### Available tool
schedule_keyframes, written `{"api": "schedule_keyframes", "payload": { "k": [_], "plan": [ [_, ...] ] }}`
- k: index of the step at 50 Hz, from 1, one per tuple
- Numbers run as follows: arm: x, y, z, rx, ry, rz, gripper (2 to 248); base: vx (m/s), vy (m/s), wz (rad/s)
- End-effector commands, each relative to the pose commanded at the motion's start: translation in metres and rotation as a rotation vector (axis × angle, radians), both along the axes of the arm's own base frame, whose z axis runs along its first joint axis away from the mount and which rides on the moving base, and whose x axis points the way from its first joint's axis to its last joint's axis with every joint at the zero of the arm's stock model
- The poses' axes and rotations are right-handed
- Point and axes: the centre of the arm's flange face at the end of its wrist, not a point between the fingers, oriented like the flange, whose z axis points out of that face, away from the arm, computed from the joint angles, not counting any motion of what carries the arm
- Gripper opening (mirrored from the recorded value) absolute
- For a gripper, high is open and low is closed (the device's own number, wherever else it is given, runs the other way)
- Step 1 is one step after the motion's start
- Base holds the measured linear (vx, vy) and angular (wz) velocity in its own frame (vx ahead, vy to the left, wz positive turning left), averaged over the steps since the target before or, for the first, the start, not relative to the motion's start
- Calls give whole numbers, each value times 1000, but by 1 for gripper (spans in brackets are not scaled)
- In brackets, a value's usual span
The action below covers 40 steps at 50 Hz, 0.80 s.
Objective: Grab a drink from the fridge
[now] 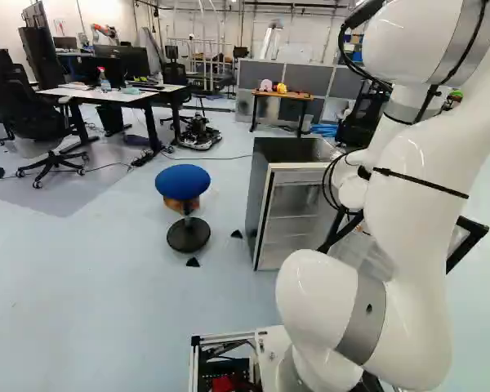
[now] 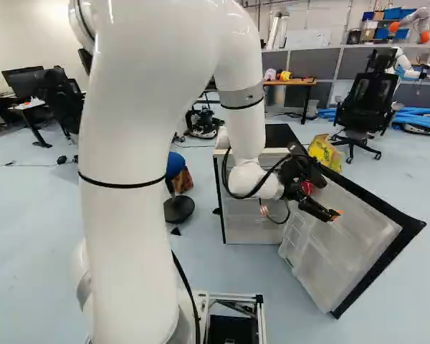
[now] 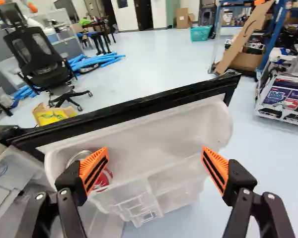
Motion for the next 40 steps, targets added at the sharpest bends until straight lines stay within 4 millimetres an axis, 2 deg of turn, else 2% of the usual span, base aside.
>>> {"api": "schedule_keyframes", "payload": {
  "k": [40],
  "plan": [
    [-46, 64, 9, -33, 83, 394, 247, 0, 0, 0]
  ]
}}
